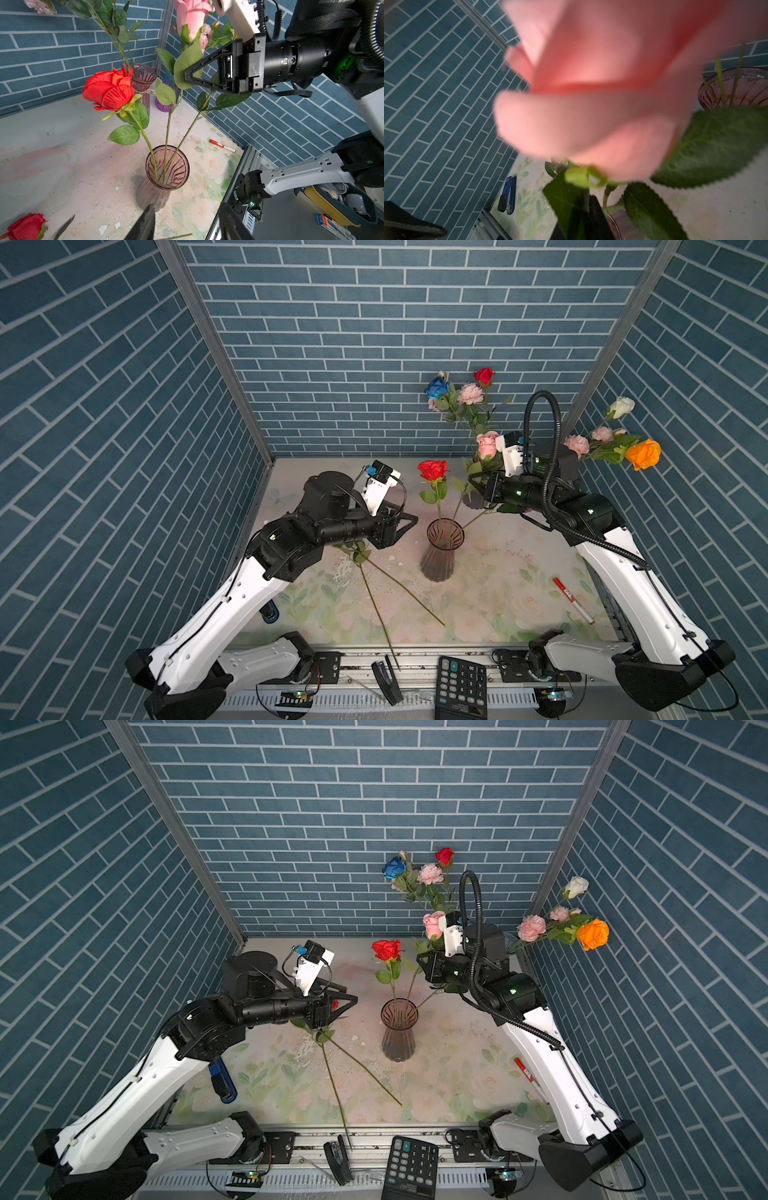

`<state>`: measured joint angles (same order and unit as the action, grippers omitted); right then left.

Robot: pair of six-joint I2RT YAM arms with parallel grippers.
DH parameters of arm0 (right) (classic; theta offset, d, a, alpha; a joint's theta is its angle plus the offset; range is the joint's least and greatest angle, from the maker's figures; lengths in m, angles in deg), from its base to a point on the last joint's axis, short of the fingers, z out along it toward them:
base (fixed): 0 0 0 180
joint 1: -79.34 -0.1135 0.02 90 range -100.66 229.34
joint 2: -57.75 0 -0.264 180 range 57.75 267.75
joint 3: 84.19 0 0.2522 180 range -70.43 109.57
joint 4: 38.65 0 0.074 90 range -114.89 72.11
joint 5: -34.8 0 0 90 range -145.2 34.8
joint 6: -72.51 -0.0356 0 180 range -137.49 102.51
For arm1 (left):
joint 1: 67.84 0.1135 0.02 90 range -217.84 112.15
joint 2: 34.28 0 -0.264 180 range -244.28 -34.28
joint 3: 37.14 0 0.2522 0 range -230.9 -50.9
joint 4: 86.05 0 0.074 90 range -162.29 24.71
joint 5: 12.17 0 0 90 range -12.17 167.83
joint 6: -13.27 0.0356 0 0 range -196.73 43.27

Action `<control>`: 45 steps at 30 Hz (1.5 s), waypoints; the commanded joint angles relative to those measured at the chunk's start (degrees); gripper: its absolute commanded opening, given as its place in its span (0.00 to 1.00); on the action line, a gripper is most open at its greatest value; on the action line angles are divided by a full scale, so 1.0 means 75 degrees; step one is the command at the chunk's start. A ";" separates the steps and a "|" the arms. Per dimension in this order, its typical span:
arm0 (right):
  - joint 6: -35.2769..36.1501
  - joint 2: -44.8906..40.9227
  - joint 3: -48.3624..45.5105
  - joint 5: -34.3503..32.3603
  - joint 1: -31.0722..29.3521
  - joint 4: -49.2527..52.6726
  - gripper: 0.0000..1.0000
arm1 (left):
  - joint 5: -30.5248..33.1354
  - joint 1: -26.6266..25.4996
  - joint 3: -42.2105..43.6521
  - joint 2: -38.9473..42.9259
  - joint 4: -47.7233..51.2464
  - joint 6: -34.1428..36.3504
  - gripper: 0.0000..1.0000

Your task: Arrange the flowers into the vase

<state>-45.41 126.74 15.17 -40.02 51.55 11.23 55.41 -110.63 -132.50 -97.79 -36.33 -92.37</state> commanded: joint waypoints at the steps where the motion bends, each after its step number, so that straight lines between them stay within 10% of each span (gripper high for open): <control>1: -0.0021 -0.0416 0.0008 -0.0465 -0.0003 0.0058 0.29 | 0.0180 -0.0002 0.0202 0.0042 -0.0129 0.0016 0.51; 4: 0.0162 -0.0576 0.0119 -0.0636 -0.0015 0.0171 0.44 | 0.0589 0.0018 0.0409 -0.0073 0.0088 -0.0099 0.51; 15: 0.0819 -0.1675 0.0151 -0.1237 -0.0004 0.0929 0.41 | 0.1259 0.0496 0.2812 -0.0009 -0.0536 -0.1549 0.49; 30: 0.1121 -0.2129 -0.1352 0.4525 -0.0491 0.0712 0.36 | 0.0891 0.2268 0.5081 -0.0071 -0.1110 -0.3570 0.47; 45: -0.0398 -0.2640 -0.3628 0.1867 -0.1249 0.1325 0.39 | 0.0526 0.2477 0.5406 -0.1187 -0.2095 -0.4123 0.46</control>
<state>-44.08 108.88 -11.23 -19.98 42.48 19.67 59.92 -92.55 -91.63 -105.55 -50.62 -122.62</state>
